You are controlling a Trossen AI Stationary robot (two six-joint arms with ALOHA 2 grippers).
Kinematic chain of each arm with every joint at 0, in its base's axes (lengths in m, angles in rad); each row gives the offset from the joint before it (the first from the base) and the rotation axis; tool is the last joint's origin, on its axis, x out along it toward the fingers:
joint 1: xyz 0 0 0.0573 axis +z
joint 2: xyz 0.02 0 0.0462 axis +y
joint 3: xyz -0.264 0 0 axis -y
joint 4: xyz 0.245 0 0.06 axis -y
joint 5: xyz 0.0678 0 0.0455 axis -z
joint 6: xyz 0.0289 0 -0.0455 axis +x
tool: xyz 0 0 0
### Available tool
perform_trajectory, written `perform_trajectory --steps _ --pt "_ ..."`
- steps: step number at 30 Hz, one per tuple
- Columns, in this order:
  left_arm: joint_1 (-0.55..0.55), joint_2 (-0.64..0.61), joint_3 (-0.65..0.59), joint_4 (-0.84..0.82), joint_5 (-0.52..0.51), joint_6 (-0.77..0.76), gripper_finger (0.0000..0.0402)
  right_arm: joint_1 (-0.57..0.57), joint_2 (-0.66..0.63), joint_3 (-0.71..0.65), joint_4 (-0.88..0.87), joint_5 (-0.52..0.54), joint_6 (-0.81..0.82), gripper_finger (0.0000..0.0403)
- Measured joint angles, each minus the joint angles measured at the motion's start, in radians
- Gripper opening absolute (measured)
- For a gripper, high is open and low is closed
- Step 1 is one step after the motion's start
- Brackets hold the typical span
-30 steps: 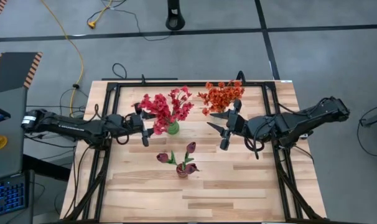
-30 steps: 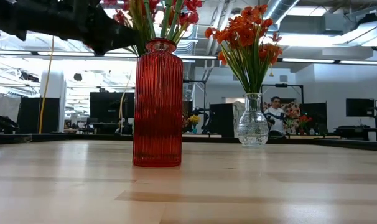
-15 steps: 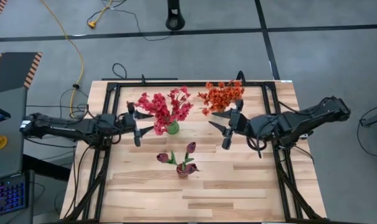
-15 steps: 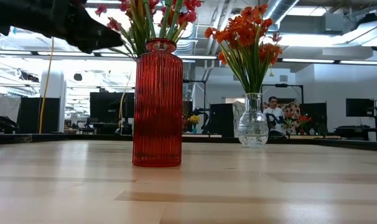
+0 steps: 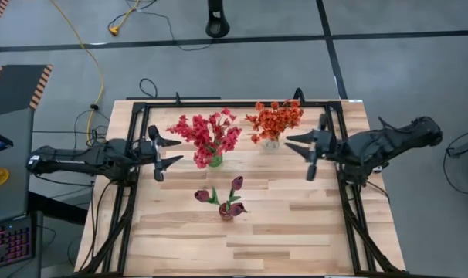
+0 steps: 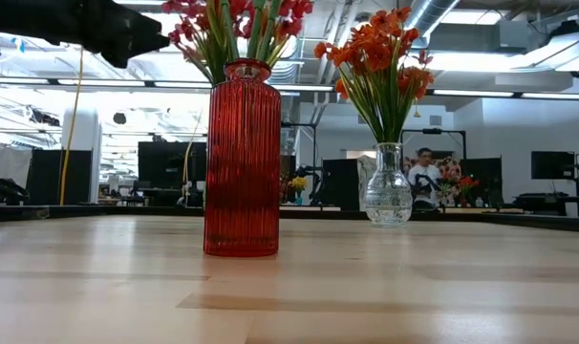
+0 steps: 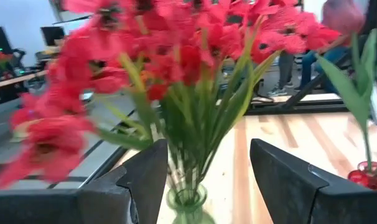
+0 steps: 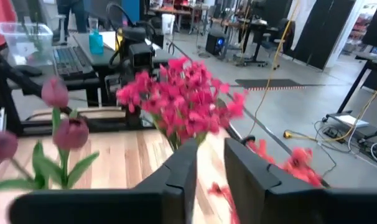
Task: Sort flowers into vase by color
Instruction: Return to Home Position
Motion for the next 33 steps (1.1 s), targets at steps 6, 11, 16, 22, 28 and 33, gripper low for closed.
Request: perform_trajectory --steps 6,11,16,22,28,33 --pt "0.0 -0.114 0.0 -0.083 -0.023 0.005 0.0215 0.033 -0.093 0.0 -0.224 -0.001 0.013 0.0024" --pt "0.0 -0.203 0.0 -0.17 -0.026 0.019 0.017 0.05 -0.144 -0.052 -0.308 -0.042 0.073 0.0029" --pt "0.0 -0.261 -0.011 -0.221 -0.026 -0.001 0.0083 0.057 -0.196 -0.218 -0.19 -0.113 0.059 0.0038" --pt "0.0 -0.308 -0.066 -0.213 -0.053 0.019 0.0008 0.023 -0.268 -0.462 0.074 -0.239 -0.011 0.0016" --pt "0.0 -0.347 -0.163 -0.129 -0.065 0.005 0.0002 -0.087 -0.351 -0.668 0.3 -0.371 -0.023 0.004" --pt "0.001 -0.38 -0.208 -0.103 -0.088 0.017 0.0001 -0.186 -0.417 -0.768 0.376 -0.471 -0.012 0.0027"
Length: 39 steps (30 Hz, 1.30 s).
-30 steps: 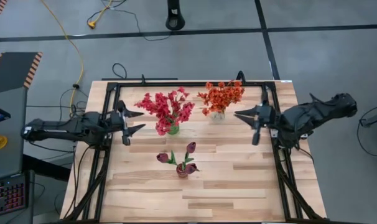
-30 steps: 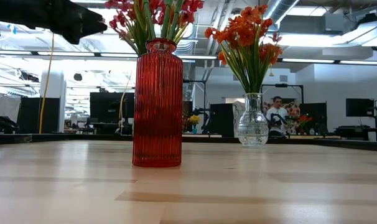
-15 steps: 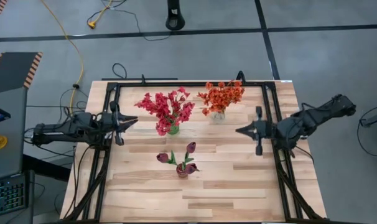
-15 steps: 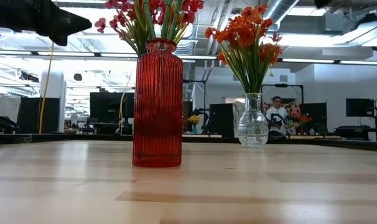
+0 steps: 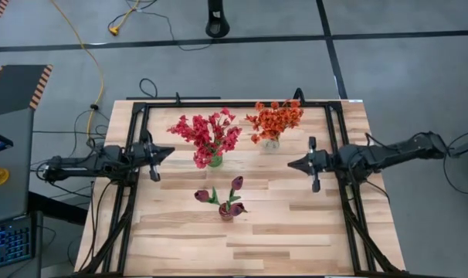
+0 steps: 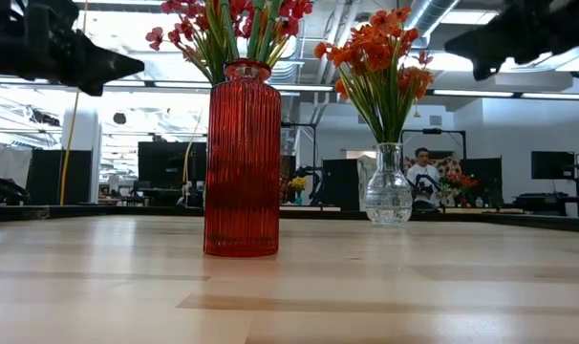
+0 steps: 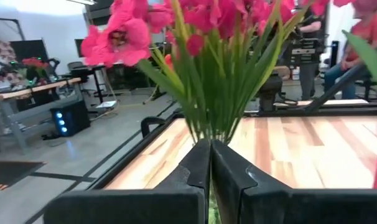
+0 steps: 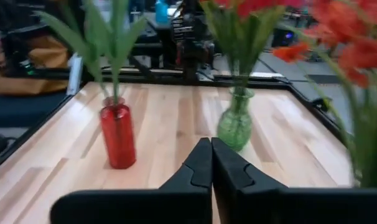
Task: Sort flowers into vase by color
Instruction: Return to Home Position
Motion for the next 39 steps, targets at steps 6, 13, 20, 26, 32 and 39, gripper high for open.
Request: perform_trajectory --steps 6,13,20,26,32,39 --pt "0.001 -0.001 -0.041 0.011 -0.037 0.007 0.0 -0.061 -0.137 -0.074 -0.016 -0.021 0.008 0.0022" --pt "0.001 0.0 -0.08 0.029 -0.024 -0.004 0.0 -0.085 -0.322 -0.168 0.002 -0.053 0.034 0.0029" --pt "0.002 0.0 -0.08 0.03 0.089 0.02 0.0 -0.089 -0.424 -0.236 0.004 -0.059 -0.008 0.0024" --pt "0.002 0.0 -0.08 0.028 0.077 0.034 0.0 -0.122 -0.466 -0.291 0.006 -0.106 0.005 0.0028" --pt "0.002 0.0 -0.08 0.021 0.061 0.068 0.0 -0.171 -0.508 -0.341 0.003 -0.137 0.029 0.0022" --pt "0.032 0.0 -0.089 0.042 0.076 0.109 0.0 -0.233 -0.516 -0.341 -0.01 -0.197 0.043 0.0031"
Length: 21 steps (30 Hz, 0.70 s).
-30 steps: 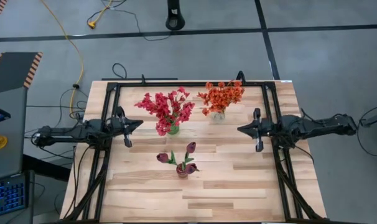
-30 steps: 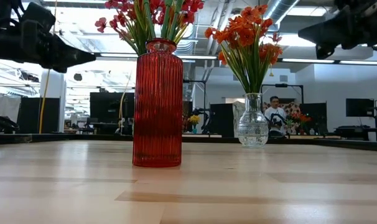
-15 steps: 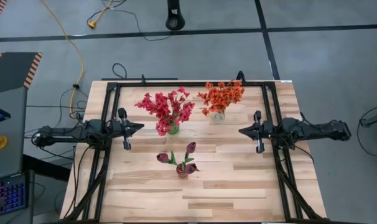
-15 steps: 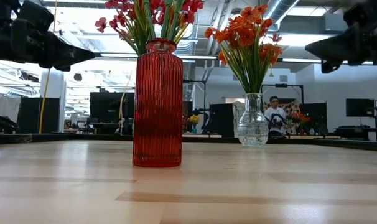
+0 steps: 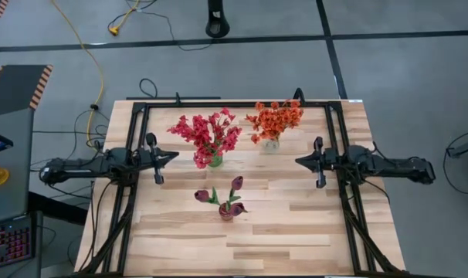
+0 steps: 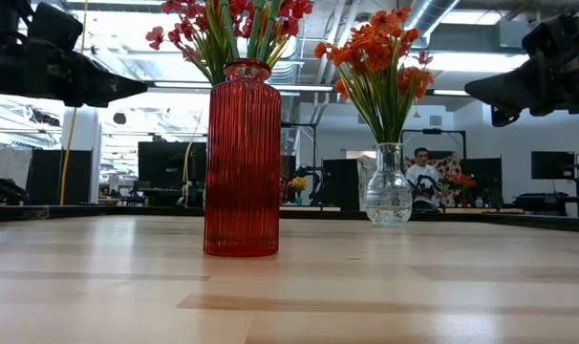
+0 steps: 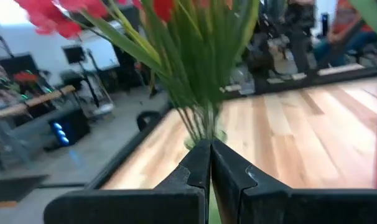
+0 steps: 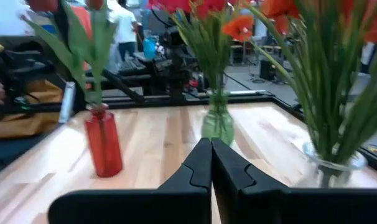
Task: Sort flowers into vase by color
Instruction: Return to Home Position
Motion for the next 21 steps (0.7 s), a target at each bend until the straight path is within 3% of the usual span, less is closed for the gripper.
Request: perform_trajectory --steps 3,14,21 --pt "0.044 0.001 -0.024 0.067 0.042 0.016 0.0 -0.021 0.003 0.0 -0.01 -0.03 0.0 0.0028" --pt "0.204 0.001 -0.024 0.042 0.22 -0.058 0.0 -0.028 0.003 -0.001 -0.014 -0.032 0.025 0.0045" --pt "0.218 0.001 -0.025 0.04 0.23 -0.059 0.0 -0.028 0.003 -0.002 -0.014 -0.032 0.026 0.0046"
